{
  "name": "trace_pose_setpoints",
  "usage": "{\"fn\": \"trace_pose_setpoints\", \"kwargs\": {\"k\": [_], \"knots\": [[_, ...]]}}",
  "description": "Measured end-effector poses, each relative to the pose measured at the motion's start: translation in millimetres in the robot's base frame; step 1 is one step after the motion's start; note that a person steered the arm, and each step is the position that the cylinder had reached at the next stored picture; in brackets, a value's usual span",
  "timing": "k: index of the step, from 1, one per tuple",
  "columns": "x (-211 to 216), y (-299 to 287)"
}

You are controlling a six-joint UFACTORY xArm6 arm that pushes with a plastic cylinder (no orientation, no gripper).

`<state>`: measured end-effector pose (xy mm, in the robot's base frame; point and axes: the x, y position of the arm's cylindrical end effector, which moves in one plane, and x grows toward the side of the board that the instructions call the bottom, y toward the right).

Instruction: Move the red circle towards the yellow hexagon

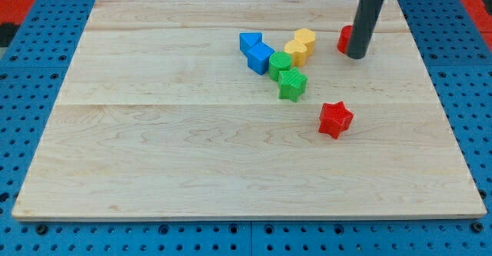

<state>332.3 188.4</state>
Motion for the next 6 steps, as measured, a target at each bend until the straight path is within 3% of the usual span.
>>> {"fn": "trace_pose_setpoints", "kwargs": {"k": [2, 3, 6], "knots": [[-50.7, 79.5], [-50.7, 84.5], [-37.0, 25.8]]}}
